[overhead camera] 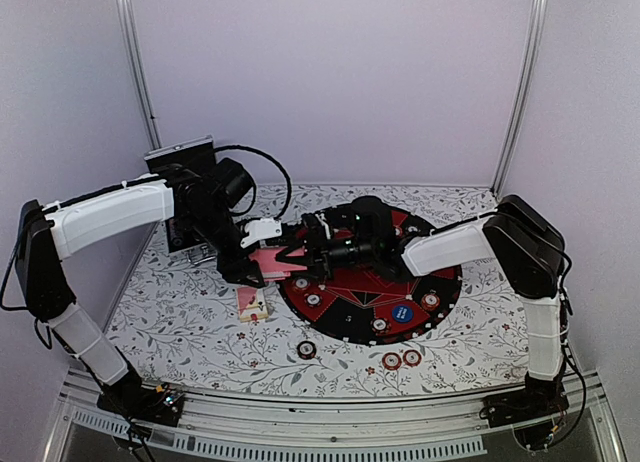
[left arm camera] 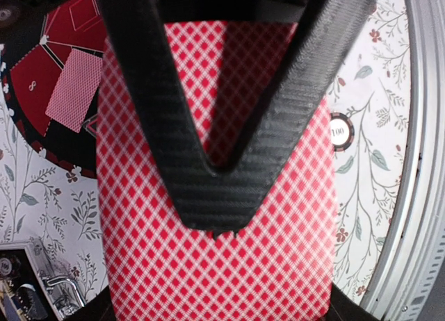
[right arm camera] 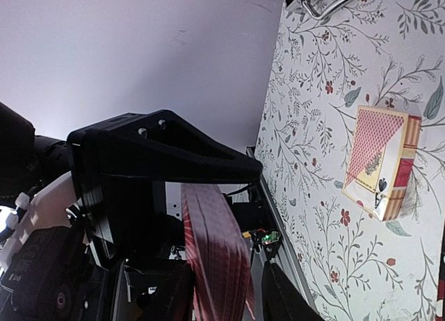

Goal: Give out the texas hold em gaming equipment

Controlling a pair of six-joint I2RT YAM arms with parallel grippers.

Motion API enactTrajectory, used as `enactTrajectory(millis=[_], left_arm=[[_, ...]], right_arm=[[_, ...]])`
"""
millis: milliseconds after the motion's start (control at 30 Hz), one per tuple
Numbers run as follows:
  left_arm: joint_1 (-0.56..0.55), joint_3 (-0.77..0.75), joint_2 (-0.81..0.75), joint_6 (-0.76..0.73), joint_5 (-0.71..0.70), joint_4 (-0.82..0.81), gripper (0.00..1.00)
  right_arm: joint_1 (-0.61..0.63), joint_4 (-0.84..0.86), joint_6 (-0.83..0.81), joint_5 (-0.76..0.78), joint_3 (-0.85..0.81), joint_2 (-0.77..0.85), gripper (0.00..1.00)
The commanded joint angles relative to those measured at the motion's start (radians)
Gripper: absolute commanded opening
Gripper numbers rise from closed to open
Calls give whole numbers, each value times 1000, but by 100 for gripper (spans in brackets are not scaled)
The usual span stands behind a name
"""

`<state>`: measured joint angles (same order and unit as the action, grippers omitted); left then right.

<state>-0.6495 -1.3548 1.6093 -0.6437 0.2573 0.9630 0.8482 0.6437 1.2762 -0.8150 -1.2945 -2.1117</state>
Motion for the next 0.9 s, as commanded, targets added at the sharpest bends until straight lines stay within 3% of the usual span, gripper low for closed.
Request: enactTrajectory(millis=[0, 367, 567, 867], left_arm=[[6, -6, -22, 6, 20, -18, 0], [7, -3, -22, 5, 17, -18, 0], [7, -6, -18, 6, 18, -18, 0], [7, -9, -17, 3, 15, -17, 0]], right_arm=[[-10, -13, -4, -1, 18, 51, 34], [-27, -58, -25, -17, 45, 98, 27], [-37, -71, -28, -29, 54, 117, 10], [-81, -87, -42, -38, 95, 172, 5]])
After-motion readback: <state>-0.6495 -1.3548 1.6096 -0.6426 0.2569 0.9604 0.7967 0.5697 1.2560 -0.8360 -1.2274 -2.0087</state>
